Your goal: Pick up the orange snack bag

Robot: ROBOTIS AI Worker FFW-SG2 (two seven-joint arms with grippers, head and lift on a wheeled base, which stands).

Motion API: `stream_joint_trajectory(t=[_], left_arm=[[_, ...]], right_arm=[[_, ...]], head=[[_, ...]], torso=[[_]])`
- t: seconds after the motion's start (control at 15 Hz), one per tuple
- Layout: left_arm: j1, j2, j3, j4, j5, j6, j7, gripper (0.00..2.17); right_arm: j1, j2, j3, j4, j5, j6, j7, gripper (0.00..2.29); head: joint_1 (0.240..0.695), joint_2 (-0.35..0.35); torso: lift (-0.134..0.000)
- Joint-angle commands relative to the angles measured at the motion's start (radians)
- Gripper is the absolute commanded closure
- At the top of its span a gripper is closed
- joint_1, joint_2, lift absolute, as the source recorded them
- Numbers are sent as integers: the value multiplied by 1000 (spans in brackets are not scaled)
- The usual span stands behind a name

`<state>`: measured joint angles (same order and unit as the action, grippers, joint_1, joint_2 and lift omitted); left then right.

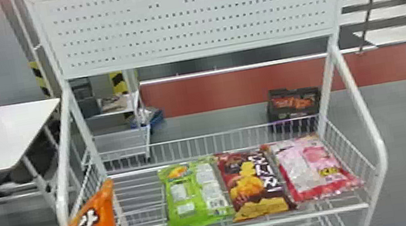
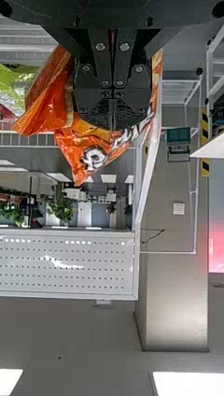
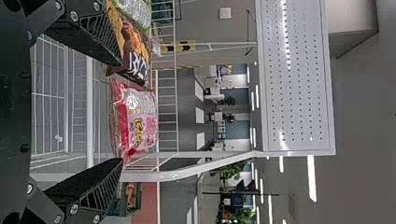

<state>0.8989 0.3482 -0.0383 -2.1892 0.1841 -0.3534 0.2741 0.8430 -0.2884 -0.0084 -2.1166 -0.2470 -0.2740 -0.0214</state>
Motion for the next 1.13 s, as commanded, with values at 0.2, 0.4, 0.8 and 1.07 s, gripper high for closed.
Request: stream_joint_trajectory(t=[0.2,0.4,0.8,1.07], left_arm=[[0,-2,-3,6,2,0,-4,1352],[0,-2,-3,12,2,0,-4,1352],[0,-2,-2,5,2,-3,-7,1352],[0,-2,-2,6,2,-3,-7,1352]], right_arm=[[7,-6,-1,-8,-2,0,0,167],[7,-6,-1,-8,-2,0,0,167],[5,-6,-2,-8,-2,0,0,167],[4,-5,-2,-5,-2,3,0,167]], head=[[499,0],[499,0],[499,0],[499,0]], torso=[[0],[0],[0],[0]])
